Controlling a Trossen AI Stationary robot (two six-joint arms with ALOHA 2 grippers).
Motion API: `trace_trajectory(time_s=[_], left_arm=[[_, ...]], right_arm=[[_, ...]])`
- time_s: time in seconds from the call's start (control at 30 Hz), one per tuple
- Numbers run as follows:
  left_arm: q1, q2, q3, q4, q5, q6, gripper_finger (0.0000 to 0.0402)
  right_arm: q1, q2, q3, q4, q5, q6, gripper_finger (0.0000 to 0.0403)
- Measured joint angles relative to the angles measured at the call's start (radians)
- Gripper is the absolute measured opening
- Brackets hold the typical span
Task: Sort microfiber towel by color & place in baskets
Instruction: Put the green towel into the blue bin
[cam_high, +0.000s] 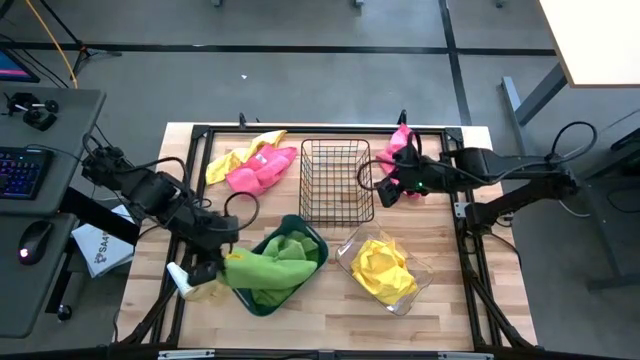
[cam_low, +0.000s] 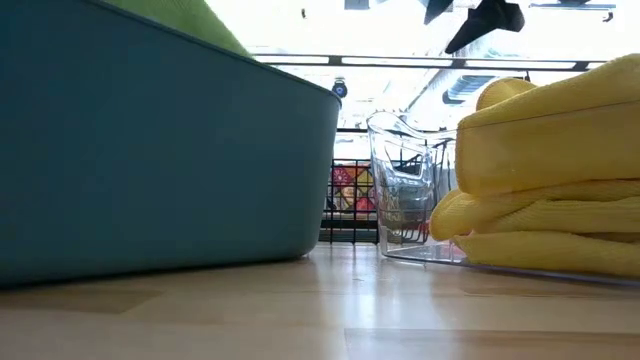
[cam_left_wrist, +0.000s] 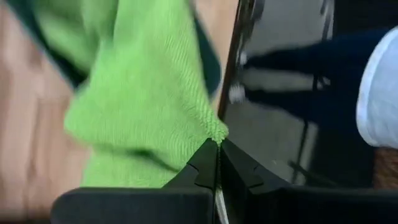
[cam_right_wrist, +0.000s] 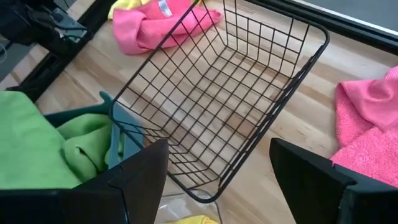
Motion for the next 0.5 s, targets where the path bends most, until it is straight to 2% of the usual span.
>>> trace_trajectory(time_s=[0.17,0.27,0.37,0.5], left_arm=[[0.077,0.045,0.000,0.244,-0.128,0.247,0.0000],[0.136,0.091,0.001,0.368,-0.160,0.391,0.0000],[0.181,0.143,0.001,0.386,-0.180,0.504,0.0000],[0.194,0.168,-0.067,0.385,-0.238,0.542,0.0000]], right_arm=[[0.038,0.000,0.000,0.000,0.074,0.033,0.0277],[0.043,0.000,0.000,0.000,0.097,0.037,0.0277],[0.043,0.000,0.000,0.000,0.099,0.036,0.0277],[0.043,0.000,0.000,-0.005,0.099,0.031,0.0277]])
